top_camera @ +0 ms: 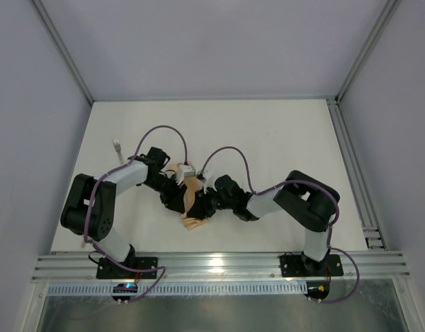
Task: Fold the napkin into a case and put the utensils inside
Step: Pick up the top corner of the smaller rectangle folded napkin.
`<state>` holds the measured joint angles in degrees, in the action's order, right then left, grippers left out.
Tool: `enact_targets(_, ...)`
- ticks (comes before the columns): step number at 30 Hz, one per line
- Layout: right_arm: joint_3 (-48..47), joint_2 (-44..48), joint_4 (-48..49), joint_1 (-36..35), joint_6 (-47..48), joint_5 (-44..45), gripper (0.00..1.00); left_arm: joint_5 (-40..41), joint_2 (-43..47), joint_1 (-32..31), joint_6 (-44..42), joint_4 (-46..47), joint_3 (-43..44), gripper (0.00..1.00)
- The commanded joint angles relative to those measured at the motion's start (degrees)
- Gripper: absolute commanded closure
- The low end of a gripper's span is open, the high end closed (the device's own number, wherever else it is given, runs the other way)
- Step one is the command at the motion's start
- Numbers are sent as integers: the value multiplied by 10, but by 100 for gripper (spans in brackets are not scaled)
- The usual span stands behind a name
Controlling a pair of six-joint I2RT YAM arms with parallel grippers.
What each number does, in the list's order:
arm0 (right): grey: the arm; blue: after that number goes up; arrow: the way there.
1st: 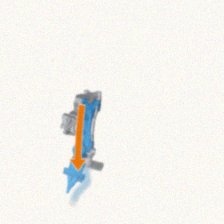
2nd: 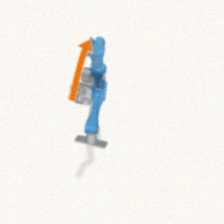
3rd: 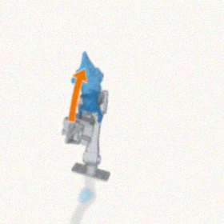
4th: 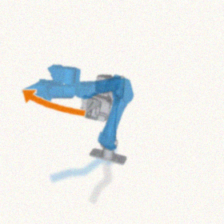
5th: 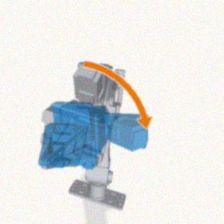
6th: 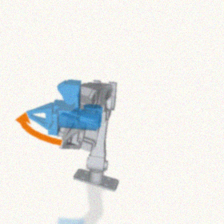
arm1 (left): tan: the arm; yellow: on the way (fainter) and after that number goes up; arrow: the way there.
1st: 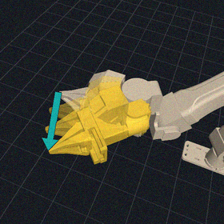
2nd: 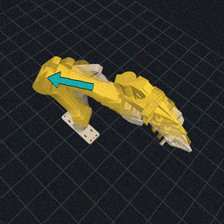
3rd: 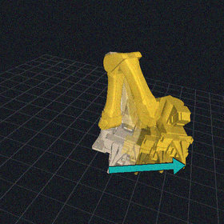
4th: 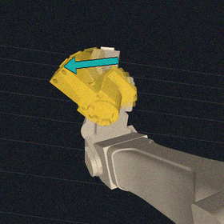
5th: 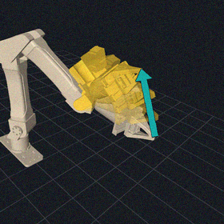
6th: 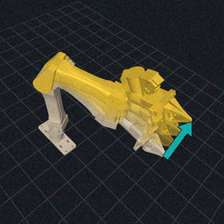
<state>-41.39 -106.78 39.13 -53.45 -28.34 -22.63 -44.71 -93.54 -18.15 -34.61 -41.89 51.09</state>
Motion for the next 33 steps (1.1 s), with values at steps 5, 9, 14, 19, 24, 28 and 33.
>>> enact_targets(5, 22, -3, 10, -18, 24, -6, 57, -14, 13, 14, 30, 51, 13, 57)
enact_targets(9, 10, -4, 1, -20, 26, 0, 54, -21, 2, 14, 25, 42, 15, 56)
enact_targets(14, -6, 2, -45, -24, 43, 39, 53, -45, -9, 13, 19, 26, 25, 64)
enact_targets(19, 2, -1, -29, -27, 31, 53, 53, -58, -24, 14, 17, 14, 37, 82)
enact_targets(24, 10, 0, 3, -26, 11, 74, 52, -82, -36, 14, 12, 8, 40, 96)
enact_targets(28, 4, -7, 23, -26, -8, 77, 52, -95, -50, 17, -2, -11, 54, 99)
enact_targets(33, -7, -32, 38, -26, -32, 71, 52, -118, -58, 22, -39, -50, 67, 98)
